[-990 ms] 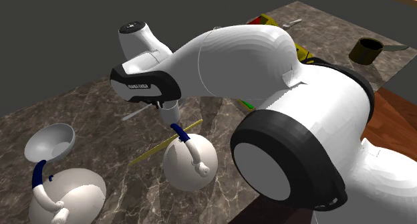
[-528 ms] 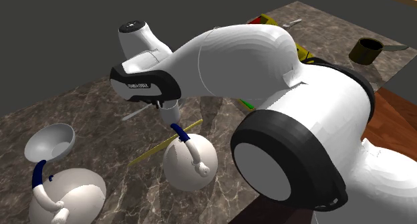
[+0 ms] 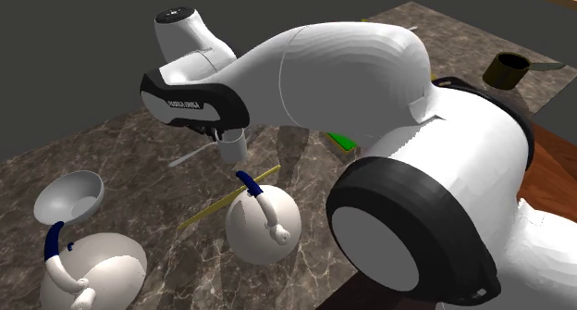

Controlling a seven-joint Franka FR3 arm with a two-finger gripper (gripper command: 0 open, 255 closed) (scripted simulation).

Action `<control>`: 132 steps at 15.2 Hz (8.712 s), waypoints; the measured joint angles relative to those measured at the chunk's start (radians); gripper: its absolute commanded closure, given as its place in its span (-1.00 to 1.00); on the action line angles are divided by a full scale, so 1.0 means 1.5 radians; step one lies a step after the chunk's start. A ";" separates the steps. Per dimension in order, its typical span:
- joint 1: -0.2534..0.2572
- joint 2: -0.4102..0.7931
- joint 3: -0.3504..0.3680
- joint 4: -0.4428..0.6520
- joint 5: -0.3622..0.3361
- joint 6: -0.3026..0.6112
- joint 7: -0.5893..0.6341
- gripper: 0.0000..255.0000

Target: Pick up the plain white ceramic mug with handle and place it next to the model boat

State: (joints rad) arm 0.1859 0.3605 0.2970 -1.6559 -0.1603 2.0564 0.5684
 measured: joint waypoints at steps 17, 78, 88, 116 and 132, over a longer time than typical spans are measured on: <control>0.002 -0.022 0.005 0.121 0.013 -0.141 -0.015 1.00; -0.386 -0.089 -0.261 0.201 0.138 -0.273 -0.678 1.00; -0.476 0.060 -0.294 0.409 0.173 -0.339 -0.789 1.00; -0.464 0.028 -0.292 0.107 0.172 -0.069 -0.803 1.00; -0.464 0.053 -0.290 0.037 0.179 0.025 -0.812 1.00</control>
State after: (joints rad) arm -0.5107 0.4397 -0.1375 -1.5997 0.1079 2.0942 -0.6494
